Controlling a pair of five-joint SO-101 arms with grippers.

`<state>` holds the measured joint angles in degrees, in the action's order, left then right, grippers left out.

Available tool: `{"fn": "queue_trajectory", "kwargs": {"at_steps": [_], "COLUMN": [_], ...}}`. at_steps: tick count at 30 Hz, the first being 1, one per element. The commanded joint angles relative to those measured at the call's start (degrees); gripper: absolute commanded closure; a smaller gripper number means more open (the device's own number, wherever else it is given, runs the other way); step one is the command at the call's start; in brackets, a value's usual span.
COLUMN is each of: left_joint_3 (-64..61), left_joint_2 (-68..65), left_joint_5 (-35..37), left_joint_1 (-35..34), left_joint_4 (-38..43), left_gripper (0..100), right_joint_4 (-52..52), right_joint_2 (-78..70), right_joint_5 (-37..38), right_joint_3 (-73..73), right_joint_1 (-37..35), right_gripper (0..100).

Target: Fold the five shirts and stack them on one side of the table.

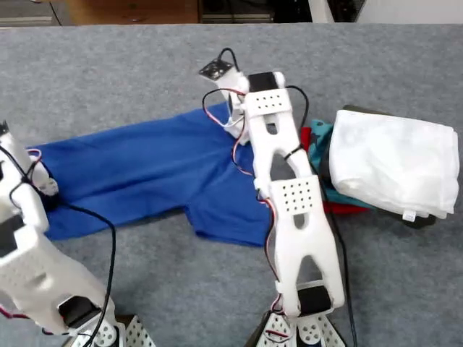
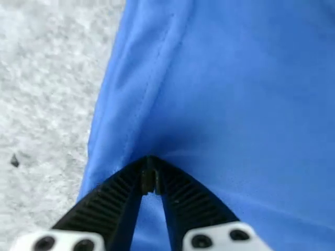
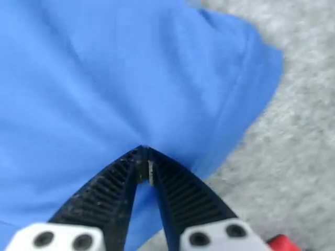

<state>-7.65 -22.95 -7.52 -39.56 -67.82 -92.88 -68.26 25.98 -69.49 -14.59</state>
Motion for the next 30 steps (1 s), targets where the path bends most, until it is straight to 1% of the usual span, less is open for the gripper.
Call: {"fn": "queue_trajectory", "kwargs": {"at_steps": [1, 4, 9, 12, 14, 16, 18, 21, 24, 27, 30], "left_joint_3": [10.7, 15.5, 23.6, 28.7, 32.0, 34.1, 34.6, 33.1, 33.4, 32.7, 34.5], "left_joint_2": [-3.4, -3.4, -3.4, -3.3, -3.3, -3.9, -4.1, -5.0, -6.5, -10.2, -14.7], "left_joint_5": [-2.7, -3.7, -3.7, -3.7, -3.5, -3.2, -0.7, 4.2, 7.7, 8.4, 8.4], "left_joint_1": [-2.5, -1.6, 0.9, 1.8, 2.1, 2.4, 2.5, 3.0, 3.7, 4.6, 4.4], "left_joint_4": [-3.4, -7.2, -15.6, -20.4, -21.6, -20.8, -18.5, -11.0, -6.5, -1.9, -1.1], "left_gripper": [98, 98, 98, 98, 98, 98, 98, 98, 98, 98, 98], "right_joint_4": [-0.4, -2.1, -9.3, -9.6, -9.4, -8.5, -7.0, -3.4, 2.7, 10.4, 15.3], "right_joint_2": [-0.8, -0.5, 3.3, 7.3, 10.5, 12.6, 12.8, 12.5, 11.2, 8.3, 4.7], "right_joint_5": [2.2, 3.1, 4.2, 4.0, 4.2, 4.3, 4.1, 4.0, 4.0, 4.0, 4.0], "right_joint_3": [-4.8, -7.3, -15.0, -14.5, -12.1, -9.8, -8.2, -7.2, -5.9, -4.4, -4.4], "right_joint_1": [2.5, 1.6, 0.7, 1.2, 0.9, 0.6, 0.6, 0.4, -0.2, -1.1, -1.1], "right_gripper": [99.4, 99.4, 99.4, 99.4, 99.4, 99.4, 99.4, 99.4, 99.4, 99.4, 99.4]}}
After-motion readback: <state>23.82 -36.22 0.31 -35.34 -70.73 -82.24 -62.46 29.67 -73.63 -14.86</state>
